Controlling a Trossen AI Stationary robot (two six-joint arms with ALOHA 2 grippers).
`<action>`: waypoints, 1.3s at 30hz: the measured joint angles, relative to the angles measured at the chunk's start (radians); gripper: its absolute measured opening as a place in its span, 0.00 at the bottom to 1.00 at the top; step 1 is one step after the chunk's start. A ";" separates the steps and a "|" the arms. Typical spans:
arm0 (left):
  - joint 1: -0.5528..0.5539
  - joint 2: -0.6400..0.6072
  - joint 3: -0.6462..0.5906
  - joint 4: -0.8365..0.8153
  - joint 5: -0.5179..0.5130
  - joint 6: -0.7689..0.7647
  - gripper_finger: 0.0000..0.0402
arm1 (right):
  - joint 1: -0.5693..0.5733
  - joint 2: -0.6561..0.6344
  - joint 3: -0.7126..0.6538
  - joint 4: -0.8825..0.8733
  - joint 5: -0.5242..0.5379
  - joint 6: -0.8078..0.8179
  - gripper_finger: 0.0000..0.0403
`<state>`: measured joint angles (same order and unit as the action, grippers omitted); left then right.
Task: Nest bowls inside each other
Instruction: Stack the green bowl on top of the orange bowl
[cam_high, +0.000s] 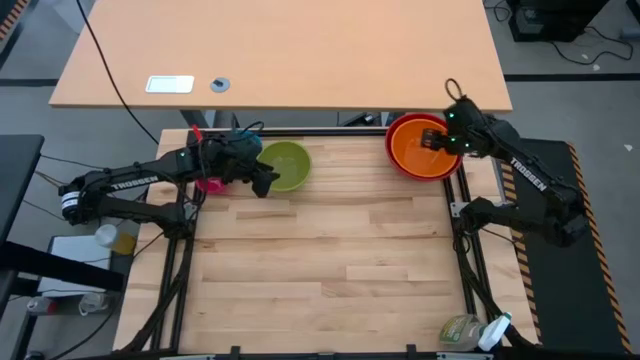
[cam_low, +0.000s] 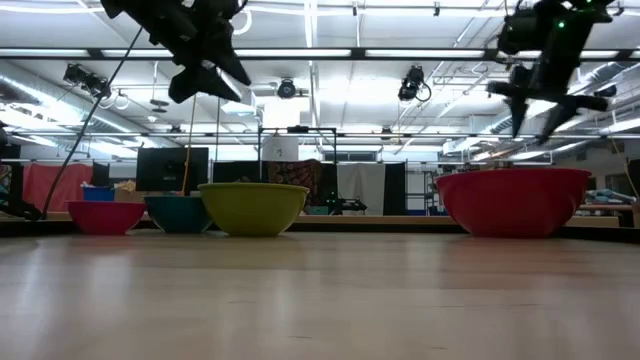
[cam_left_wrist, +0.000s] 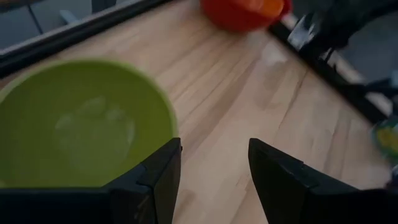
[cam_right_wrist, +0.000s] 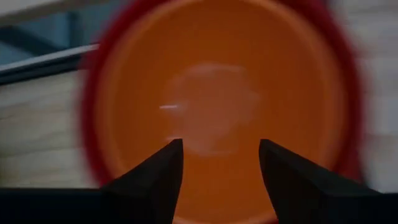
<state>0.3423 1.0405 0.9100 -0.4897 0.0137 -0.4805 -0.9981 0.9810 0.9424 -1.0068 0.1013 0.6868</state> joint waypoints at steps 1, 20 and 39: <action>0.007 0.000 0.000 -0.021 0.003 0.001 0.47 | 0.034 0.001 0.000 0.027 -0.008 0.019 0.54; 0.049 0.000 0.000 -0.107 0.001 0.050 0.47 | 0.653 0.402 0.071 0.619 0.036 0.223 0.53; -0.037 -0.044 -0.016 -0.047 0.007 0.243 0.47 | 0.648 0.851 0.438 0.632 -0.032 0.142 0.54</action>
<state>0.3051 0.9965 0.8941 -0.5368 0.0212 -0.2376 -0.3503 1.8319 1.3808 -0.3748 0.0694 0.8288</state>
